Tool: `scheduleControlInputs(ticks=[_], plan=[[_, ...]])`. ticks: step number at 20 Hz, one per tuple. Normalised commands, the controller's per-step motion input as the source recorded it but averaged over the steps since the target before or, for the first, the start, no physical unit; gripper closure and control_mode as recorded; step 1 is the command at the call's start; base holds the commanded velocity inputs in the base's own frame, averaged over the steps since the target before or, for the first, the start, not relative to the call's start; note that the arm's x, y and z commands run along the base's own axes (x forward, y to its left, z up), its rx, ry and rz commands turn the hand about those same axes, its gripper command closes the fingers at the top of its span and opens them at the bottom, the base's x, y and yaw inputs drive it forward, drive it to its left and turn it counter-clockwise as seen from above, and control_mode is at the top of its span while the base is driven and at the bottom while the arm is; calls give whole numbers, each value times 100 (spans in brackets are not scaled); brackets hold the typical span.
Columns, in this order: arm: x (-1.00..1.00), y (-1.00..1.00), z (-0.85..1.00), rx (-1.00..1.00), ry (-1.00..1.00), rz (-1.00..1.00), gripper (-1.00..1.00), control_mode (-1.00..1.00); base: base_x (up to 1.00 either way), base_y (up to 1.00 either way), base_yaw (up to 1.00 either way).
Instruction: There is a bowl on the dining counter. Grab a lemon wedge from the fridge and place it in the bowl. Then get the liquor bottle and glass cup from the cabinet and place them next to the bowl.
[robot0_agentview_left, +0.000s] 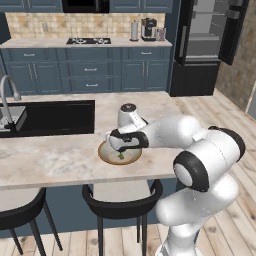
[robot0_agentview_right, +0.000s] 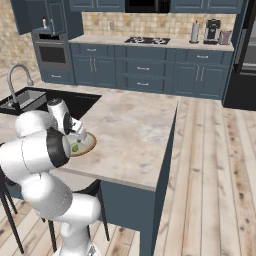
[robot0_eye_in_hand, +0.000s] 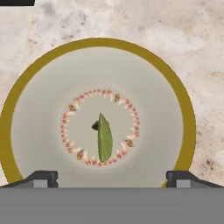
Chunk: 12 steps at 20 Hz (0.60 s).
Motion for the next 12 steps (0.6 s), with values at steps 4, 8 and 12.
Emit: scheduleControlInputs(ticks=[4,8,12], plan=[[-55,-33,67,0,-28,0,-100,-100,0,0,0],[-69,-40,71,0,-40,0,-100,-100,0,0,0],[-80,-39,78,0,-48,0,-100,-100,0,0,0]])
